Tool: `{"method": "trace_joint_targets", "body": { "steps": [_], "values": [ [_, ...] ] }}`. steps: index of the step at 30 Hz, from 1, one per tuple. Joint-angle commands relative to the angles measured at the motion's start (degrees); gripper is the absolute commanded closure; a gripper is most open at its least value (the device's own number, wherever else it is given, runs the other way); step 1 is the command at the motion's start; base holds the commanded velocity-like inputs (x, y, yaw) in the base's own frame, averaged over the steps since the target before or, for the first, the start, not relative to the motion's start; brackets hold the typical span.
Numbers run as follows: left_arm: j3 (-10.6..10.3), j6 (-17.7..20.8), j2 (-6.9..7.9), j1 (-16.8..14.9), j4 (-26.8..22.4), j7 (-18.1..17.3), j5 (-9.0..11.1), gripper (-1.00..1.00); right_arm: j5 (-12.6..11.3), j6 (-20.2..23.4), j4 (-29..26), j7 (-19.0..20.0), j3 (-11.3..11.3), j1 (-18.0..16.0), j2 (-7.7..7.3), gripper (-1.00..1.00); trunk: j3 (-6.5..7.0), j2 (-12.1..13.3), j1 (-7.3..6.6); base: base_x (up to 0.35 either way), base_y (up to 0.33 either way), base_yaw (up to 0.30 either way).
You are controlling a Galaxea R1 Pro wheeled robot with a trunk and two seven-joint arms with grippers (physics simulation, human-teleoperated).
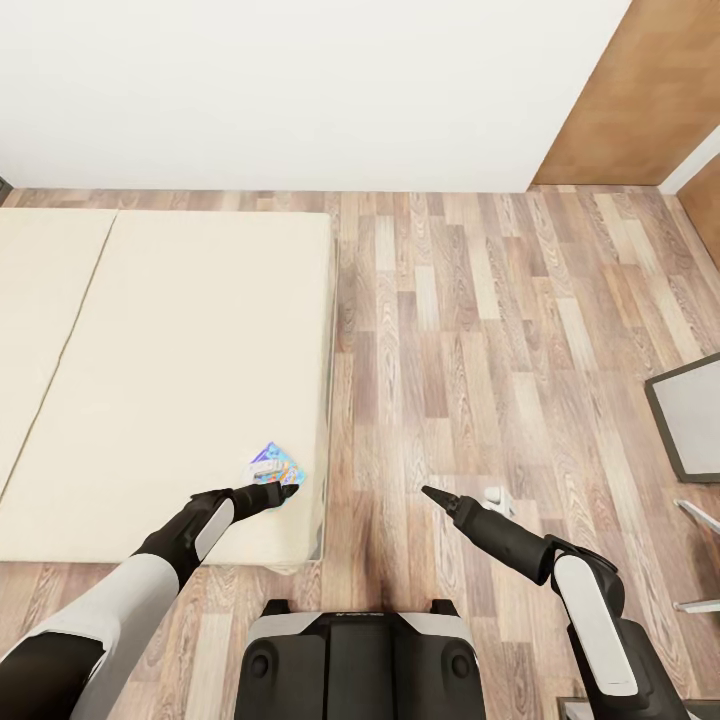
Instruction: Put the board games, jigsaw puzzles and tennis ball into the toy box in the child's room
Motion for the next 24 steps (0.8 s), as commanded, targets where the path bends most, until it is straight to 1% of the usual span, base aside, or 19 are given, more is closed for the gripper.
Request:
{"method": "trace_joint_targets", "body": {
  "steps": [1,6,13,24],
  "values": [
    [-0.24,0.25,0.06,-0.02,-0.08,0.02,0.30,-1.00,0.40,0.27,-0.01,0.46,-0.10,-0.03,0.03,-1.00,-0.06,-0.09,0.03,0.000,0.000,0.000],
    [-0.29,0.26,0.06,-0.02,-0.06,-0.02,0.35,-1.00,0.40,0.23,-0.07,0.46,-0.10,-0.03,0.05,-1.00,-0.06,-0.09,0.03,0.000,-0.014,0.000],
    [-0.30,0.26,0.06,-0.02,-0.08,-0.05,0.35,-1.00,0.40,0.23,-0.01,0.46,-0.10,-0.03,0.05,-1.00,-0.06,-0.09,0.03,0.000,-0.124,0.000],
    [-0.31,0.26,0.06,-0.02,-0.14,-0.07,0.36,-1.00,0.40,0.32,-0.17,0.46,-0.12,-0.05,0.05,-1.00,-0.06,-0.09,0.03,0.000,-0.009,0.000]
  ]
}}
